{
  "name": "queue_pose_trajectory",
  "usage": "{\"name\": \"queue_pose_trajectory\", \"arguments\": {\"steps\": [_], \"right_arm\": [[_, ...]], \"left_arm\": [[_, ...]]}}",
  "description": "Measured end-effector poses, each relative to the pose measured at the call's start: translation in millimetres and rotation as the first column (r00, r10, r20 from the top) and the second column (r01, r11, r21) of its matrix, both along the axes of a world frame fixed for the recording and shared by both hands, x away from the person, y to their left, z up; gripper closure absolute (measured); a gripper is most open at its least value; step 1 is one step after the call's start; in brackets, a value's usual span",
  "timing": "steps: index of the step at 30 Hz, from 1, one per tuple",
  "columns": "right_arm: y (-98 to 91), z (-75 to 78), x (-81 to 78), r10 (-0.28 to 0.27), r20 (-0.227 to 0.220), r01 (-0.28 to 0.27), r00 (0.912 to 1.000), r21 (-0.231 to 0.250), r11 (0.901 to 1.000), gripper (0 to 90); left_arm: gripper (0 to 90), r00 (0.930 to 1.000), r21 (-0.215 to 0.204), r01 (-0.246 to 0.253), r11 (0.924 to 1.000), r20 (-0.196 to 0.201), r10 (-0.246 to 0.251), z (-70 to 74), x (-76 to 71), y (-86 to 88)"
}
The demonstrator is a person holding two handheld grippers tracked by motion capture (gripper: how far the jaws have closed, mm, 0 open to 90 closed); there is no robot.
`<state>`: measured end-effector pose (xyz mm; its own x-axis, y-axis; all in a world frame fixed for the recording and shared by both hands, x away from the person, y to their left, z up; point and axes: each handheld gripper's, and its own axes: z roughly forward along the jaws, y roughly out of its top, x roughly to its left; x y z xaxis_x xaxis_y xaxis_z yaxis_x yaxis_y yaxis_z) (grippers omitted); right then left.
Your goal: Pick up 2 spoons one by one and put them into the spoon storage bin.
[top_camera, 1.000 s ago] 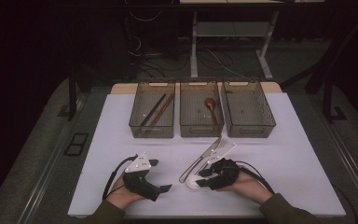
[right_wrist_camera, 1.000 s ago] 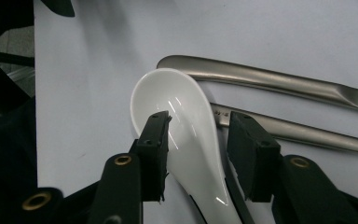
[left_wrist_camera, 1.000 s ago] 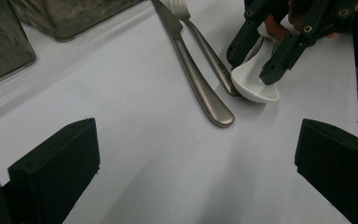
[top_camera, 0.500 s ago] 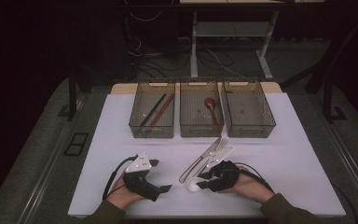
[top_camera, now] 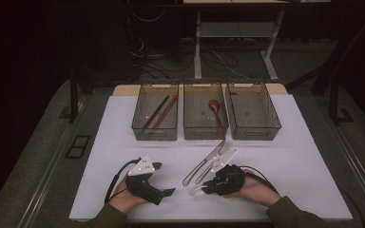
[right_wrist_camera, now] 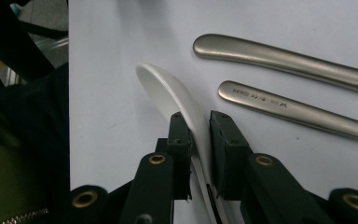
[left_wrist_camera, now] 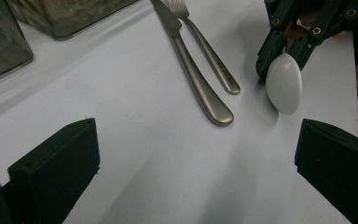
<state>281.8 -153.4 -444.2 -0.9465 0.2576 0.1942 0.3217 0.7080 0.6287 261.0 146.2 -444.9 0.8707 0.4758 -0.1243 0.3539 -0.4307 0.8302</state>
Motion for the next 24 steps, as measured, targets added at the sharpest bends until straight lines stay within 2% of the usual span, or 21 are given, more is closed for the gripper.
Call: {"name": "queue_pose_trajectory", "arguments": {"steps": [10,24], "right_arm": [[0.2,1.4,0.1,0.005,-0.012,-0.005,0.9999,-0.016,0.9999,79.8],[-13.1,11.8,6.4,-0.08,0.009,0.079,0.9968,0.018,0.9967,80.4]], "left_arm": [[0.0,1.0,0.004,0.002,1.0,0.0,-0.002,0.4,0.1,0.5],[0.0,1.0,0.004,0.002,1.0,0.0,-0.002,0.4,0.1,0.5]]}}
